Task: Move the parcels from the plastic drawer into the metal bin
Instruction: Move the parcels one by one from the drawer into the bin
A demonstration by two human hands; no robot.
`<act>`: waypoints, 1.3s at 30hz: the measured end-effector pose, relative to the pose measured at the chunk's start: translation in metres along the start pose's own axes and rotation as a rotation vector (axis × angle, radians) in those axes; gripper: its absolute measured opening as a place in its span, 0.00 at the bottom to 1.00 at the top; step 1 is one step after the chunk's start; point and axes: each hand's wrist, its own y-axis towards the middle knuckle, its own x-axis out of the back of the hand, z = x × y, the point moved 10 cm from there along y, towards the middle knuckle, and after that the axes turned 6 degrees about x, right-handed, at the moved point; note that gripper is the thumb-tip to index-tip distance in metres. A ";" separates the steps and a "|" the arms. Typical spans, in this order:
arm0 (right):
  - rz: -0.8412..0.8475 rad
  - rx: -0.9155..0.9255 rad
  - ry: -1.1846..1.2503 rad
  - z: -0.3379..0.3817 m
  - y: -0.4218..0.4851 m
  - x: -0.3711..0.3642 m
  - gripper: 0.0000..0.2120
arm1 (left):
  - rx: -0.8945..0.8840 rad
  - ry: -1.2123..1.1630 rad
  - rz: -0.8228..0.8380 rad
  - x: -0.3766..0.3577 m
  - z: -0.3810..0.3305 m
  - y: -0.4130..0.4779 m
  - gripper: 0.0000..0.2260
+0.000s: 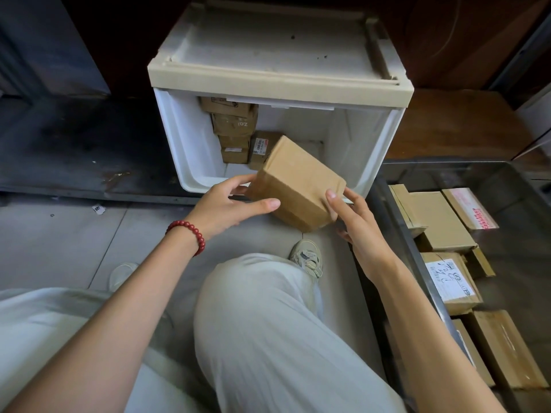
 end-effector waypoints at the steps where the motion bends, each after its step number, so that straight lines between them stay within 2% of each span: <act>1: 0.018 0.003 -0.008 0.002 -0.001 -0.001 0.25 | -0.002 0.000 -0.007 0.002 0.000 0.000 0.27; 8: 0.087 0.032 -0.041 0.004 -0.005 -0.004 0.37 | -0.012 0.004 -0.061 0.005 0.002 0.005 0.15; 12: 0.128 0.033 -0.049 0.004 -0.005 -0.005 0.35 | -0.022 0.011 -0.081 0.003 -0.002 0.009 0.14; 19: 0.161 0.054 -0.107 0.002 -0.004 0.000 0.26 | -0.035 -0.029 -0.096 -0.003 -0.009 0.016 0.21; 26: -0.064 0.069 -0.115 0.006 -0.002 0.037 0.25 | -0.113 -0.043 -0.113 -0.027 -0.040 0.026 0.10; 32: -0.199 0.137 -0.038 0.032 -0.011 0.087 0.17 | -0.162 0.035 -0.015 -0.068 -0.084 0.045 0.10; 35: -0.285 0.133 -0.051 0.036 -0.020 0.127 0.32 | -0.198 0.089 0.051 -0.104 -0.114 0.054 0.07; 39: -0.345 0.115 -0.052 0.038 -0.040 0.178 0.43 | -0.242 0.146 0.148 -0.164 -0.146 0.059 0.07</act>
